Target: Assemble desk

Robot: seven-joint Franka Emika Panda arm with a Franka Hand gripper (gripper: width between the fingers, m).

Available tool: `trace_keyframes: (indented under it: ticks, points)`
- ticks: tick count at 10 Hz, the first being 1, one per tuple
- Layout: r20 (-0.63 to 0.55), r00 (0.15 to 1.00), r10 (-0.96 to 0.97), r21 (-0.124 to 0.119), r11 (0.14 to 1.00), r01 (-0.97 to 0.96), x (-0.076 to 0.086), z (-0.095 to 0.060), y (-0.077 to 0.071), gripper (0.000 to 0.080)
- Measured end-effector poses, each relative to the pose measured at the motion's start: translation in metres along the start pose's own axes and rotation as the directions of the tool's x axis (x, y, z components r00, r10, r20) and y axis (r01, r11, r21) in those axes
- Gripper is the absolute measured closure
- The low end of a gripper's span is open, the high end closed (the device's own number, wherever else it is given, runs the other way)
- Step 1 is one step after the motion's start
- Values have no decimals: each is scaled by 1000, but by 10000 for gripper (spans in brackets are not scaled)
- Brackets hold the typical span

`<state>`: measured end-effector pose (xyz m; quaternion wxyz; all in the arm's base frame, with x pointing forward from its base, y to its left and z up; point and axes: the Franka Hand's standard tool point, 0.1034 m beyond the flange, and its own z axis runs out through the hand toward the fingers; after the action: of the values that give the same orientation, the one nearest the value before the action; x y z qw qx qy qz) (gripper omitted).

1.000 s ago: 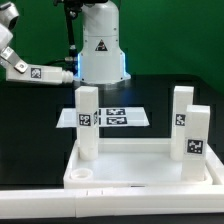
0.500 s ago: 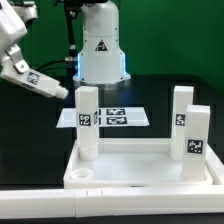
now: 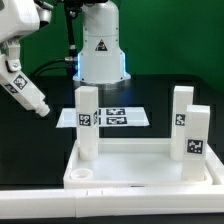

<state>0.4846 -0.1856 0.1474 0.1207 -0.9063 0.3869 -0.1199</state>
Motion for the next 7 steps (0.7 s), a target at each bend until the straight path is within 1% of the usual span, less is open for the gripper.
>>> trace_keyframes:
  ticks: [1,2,3,4,5,7]
  points:
    - [-32,999,-23,-19,1000,22,4,-1,-3,515]
    - [-35,986,-163,-73,984,161,27,-9,-20,515]
    - [-91,969,-229,-101,970,220,48,-15,-47,515]
    - [-100,950,-297,-106,952,287,51,-12,-74,515]
    - [-135,936,-326,-112,943,312,52,-9,-89,515]
    - [-129,936,-329,-114,942,316,52,-7,-86,515]
